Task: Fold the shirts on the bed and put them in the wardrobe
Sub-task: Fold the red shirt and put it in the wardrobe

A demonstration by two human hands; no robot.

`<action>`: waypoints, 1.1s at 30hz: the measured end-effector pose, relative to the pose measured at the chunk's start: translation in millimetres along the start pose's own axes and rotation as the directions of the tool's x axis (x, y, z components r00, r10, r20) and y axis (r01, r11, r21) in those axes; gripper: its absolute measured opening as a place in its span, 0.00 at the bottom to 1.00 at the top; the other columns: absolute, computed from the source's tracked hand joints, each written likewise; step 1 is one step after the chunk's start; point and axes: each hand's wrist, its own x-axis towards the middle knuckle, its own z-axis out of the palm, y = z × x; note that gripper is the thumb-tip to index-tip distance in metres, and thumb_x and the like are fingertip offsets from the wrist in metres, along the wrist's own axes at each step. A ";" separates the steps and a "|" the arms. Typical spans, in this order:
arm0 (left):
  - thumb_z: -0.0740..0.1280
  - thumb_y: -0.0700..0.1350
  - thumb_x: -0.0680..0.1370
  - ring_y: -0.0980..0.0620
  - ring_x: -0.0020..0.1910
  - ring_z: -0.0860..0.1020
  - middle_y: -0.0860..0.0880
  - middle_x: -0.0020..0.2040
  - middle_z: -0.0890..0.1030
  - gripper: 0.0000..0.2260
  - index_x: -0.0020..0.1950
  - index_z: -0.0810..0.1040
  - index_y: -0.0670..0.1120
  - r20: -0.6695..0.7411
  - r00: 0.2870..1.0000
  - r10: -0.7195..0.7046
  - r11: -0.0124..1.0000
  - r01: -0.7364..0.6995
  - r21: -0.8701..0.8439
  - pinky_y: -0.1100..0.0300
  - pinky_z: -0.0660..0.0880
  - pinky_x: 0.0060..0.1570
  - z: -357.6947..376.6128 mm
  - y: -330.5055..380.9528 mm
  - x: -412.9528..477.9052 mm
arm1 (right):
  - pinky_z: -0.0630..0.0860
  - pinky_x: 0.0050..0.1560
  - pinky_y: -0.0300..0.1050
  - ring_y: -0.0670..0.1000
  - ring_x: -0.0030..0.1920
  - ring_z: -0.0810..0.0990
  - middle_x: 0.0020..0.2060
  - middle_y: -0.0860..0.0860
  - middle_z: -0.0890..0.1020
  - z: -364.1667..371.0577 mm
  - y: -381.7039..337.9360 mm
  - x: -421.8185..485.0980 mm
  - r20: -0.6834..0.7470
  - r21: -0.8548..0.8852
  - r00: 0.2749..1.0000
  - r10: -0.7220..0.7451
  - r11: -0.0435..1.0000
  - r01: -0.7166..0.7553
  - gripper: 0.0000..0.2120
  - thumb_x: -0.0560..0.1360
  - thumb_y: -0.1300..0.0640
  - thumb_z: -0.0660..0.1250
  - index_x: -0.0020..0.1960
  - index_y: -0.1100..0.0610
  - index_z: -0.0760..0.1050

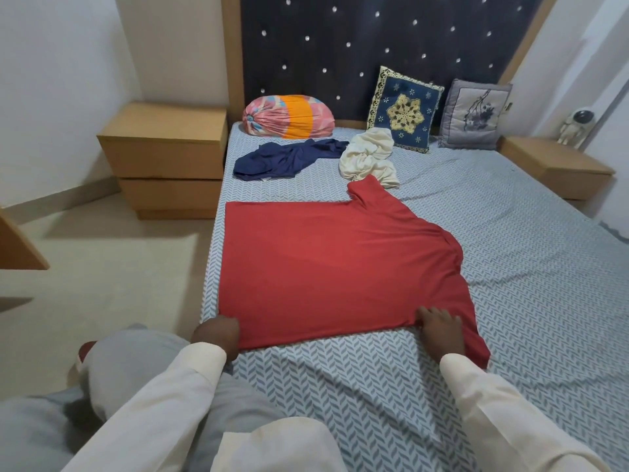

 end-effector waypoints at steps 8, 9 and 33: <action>0.65 0.42 0.75 0.48 0.59 0.79 0.47 0.61 0.79 0.15 0.61 0.77 0.46 -0.080 0.996 0.027 0.986 -0.014 0.164 0.56 0.75 0.57 -4.2 2.3 -2.9 | 0.74 0.38 0.48 0.58 0.48 0.80 0.48 0.52 0.79 -6.2 -13.9 0.0 0.001 0.131 1.000 -0.012 0.991 0.011 0.20 0.69 0.61 0.67 0.61 0.53 0.72; 0.64 0.44 0.75 0.48 0.59 0.78 0.48 0.61 0.79 0.15 0.62 0.77 0.47 -0.107 0.994 0.031 0.982 -0.010 0.190 0.56 0.75 0.56 -5.0 2.4 -3.6 | 0.73 0.38 0.48 0.58 0.48 0.80 0.49 0.52 0.78 -7.6 -15.9 0.8 0.004 0.168 1.000 -0.007 0.986 0.006 0.20 0.70 0.59 0.66 0.62 0.52 0.71; 0.55 0.41 0.81 0.47 0.60 0.78 0.46 0.62 0.78 0.15 0.64 0.74 0.44 -0.100 0.952 0.290 0.846 -0.207 0.491 0.55 0.74 0.57 -17.6 -4.7 1.7 | 0.72 0.41 0.47 0.57 0.46 0.77 0.41 0.52 0.81 -6.3 -2.6 -8.1 0.011 0.321 0.998 -0.067 0.945 0.060 0.04 0.68 0.56 0.70 0.43 0.54 0.78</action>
